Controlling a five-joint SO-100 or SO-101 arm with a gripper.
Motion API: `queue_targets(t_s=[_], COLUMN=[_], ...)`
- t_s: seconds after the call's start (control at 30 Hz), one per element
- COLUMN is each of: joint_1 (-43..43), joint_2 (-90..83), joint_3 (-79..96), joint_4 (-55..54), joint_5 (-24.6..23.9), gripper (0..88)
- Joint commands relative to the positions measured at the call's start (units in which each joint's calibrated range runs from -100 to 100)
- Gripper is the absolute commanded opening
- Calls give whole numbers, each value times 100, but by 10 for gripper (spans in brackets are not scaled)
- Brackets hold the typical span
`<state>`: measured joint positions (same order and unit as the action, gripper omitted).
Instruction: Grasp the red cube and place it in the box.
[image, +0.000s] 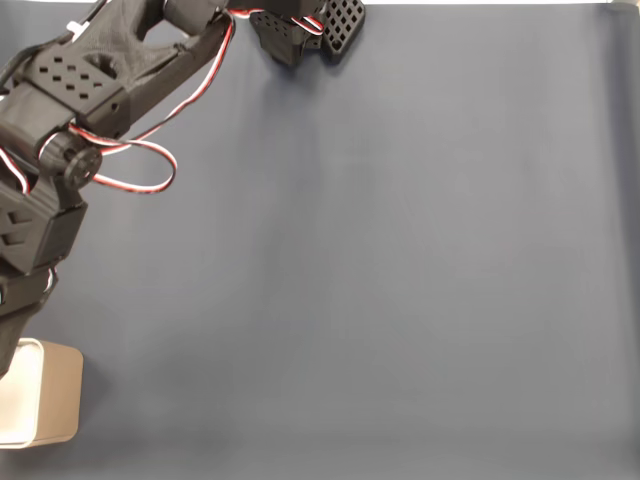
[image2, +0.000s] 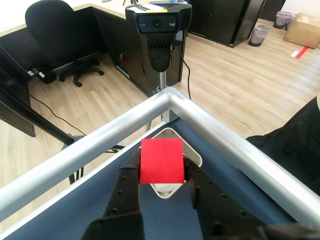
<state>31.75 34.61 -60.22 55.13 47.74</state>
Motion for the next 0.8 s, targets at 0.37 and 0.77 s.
queue_targets(t_s=[0.37,0.77], joint_1=[120,142], joint_2=[985,1661], joint_3=[-1734,-2354], joint_4=[-111,-111], joint_5=[-63,44], gripper=[0,0])
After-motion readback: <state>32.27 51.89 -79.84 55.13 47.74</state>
